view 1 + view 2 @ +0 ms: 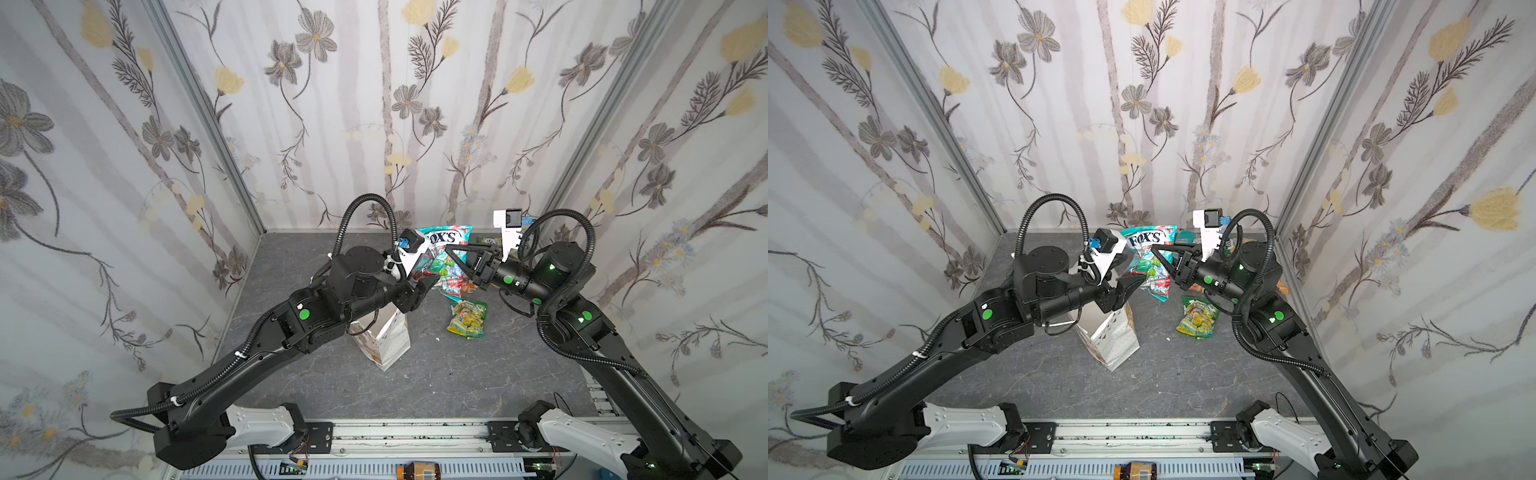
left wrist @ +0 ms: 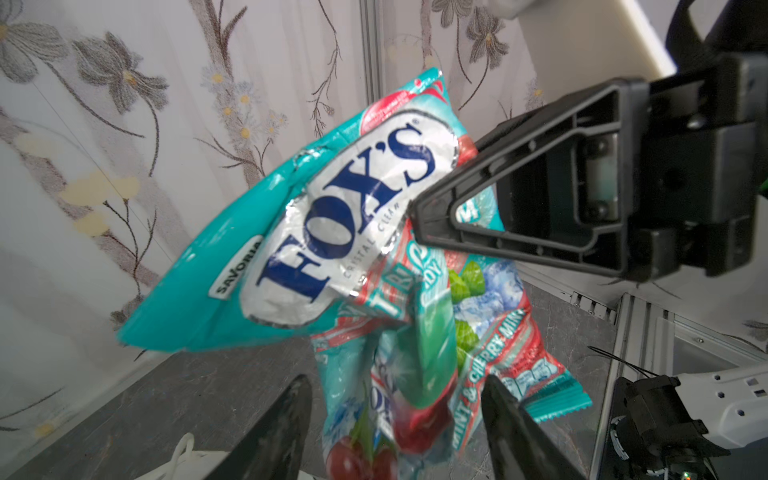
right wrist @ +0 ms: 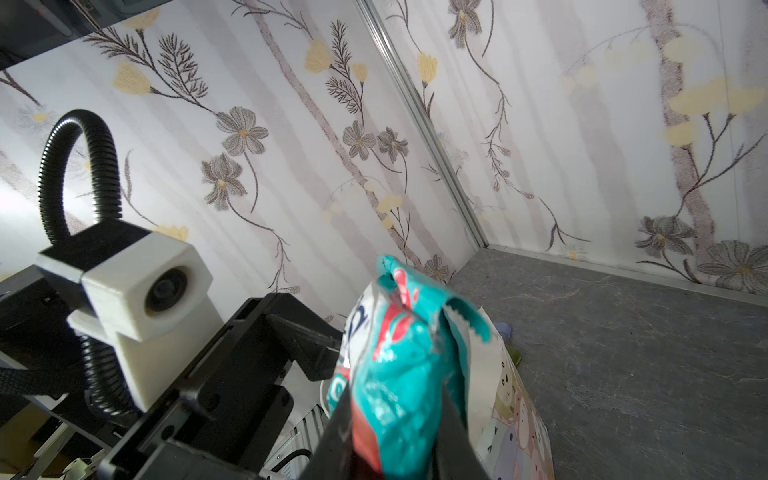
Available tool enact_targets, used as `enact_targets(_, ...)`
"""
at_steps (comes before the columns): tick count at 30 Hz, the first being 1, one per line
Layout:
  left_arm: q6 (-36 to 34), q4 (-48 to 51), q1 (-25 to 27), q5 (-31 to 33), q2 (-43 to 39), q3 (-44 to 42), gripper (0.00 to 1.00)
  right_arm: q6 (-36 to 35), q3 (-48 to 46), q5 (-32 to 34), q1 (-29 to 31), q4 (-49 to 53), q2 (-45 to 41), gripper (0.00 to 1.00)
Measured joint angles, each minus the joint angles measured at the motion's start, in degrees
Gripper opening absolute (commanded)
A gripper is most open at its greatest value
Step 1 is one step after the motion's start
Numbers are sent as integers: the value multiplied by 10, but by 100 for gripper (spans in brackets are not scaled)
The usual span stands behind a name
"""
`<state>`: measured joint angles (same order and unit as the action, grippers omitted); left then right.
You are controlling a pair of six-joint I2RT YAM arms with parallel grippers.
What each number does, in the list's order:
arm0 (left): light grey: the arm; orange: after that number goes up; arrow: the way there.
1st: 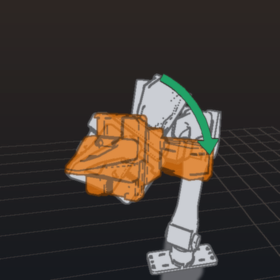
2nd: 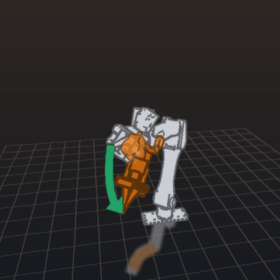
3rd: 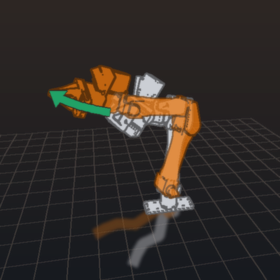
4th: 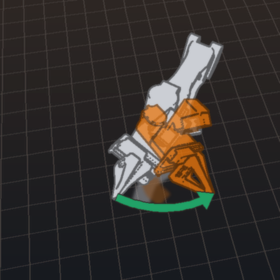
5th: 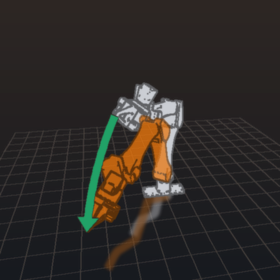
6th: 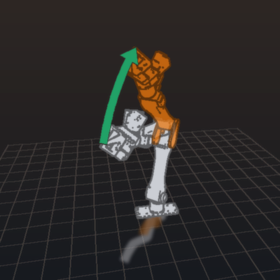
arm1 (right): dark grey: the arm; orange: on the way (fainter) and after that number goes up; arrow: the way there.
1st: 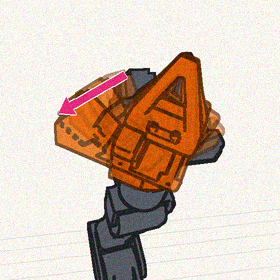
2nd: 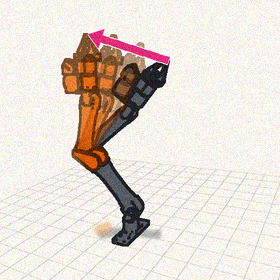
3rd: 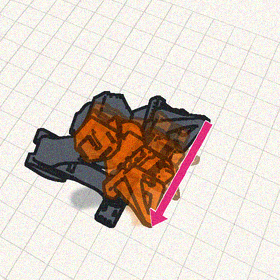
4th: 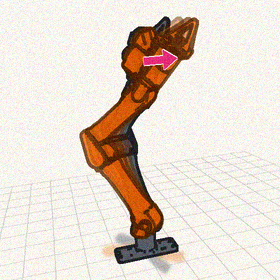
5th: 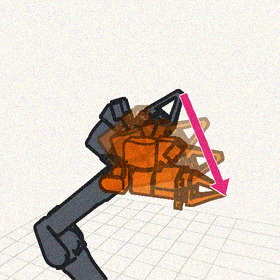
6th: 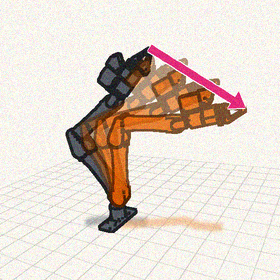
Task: Take the snacks out of the paper bag
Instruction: 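Carry the teal pack to the snack pile with right gripper while left releases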
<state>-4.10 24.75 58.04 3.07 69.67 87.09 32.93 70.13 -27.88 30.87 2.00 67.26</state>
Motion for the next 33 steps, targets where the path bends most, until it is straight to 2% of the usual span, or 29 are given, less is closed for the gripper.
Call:
enact_targets(6, 0, -2, 0, 22, -33, -17, 84, 0, -7, 4, -40, 0, -4, 12)
enact_targets(12, 5, 10, 0, 55, -72, -49, 100, 0, -39, -4, -130, -1, -17, 12)
enact_targets(23, 26, 52, 1, 97, -123, -103, 100, 38, -181, -64, -320, -53, -35, 12)
enact_targets(33, 31, 78, 1, 115, -146, -123, 100, 89, -315, -93, -455, -130, -10, 13)
